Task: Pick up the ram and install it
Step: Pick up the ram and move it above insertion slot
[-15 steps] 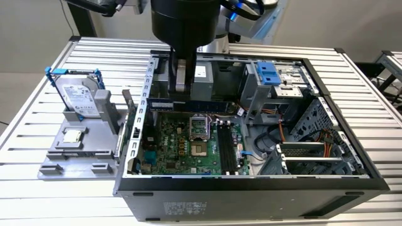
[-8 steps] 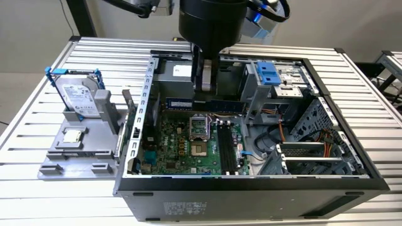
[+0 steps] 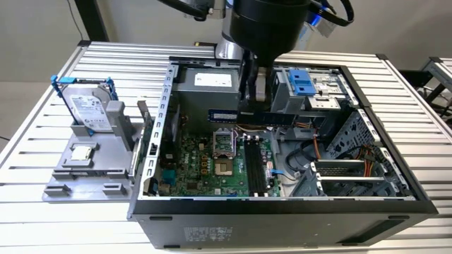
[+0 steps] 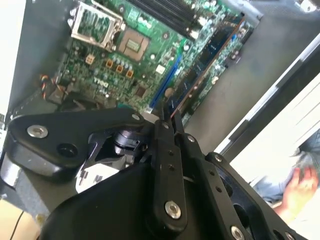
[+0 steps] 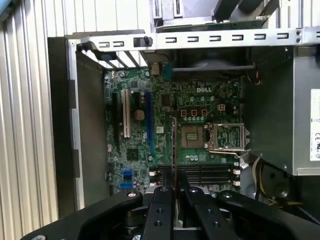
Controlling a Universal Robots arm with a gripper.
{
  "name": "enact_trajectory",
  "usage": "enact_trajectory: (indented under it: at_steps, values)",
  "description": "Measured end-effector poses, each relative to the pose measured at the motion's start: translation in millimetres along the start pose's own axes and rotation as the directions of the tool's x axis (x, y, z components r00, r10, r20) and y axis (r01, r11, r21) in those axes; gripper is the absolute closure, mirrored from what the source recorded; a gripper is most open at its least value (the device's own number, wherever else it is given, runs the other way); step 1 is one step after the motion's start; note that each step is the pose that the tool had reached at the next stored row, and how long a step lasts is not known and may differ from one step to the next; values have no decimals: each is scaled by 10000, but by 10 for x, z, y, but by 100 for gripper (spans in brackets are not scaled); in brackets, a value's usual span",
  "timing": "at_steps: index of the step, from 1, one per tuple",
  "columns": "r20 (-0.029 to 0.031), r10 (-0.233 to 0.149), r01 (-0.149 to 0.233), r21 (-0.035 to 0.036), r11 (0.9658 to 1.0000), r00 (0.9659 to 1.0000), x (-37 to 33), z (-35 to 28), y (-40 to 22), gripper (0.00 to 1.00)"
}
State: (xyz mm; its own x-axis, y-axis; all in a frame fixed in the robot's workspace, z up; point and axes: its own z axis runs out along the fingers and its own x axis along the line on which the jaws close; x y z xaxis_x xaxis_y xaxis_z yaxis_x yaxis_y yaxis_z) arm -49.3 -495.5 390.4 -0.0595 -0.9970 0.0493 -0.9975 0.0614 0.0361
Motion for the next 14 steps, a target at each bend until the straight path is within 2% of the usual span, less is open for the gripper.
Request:
enact_trajectory:
  at_steps: [6,9,12,14]
  values:
    - [0,25,-25,-1,10000,10000,-29,-6,-256,100]
    - [-17,54,-54,-2,10000,10000,-55,-6,-324,100]
    - [-83,102,-102,0,9999,9999,-92,-6,-366,100]
    - [-115,136,-136,1,9999,9998,-106,-8,-421,100]
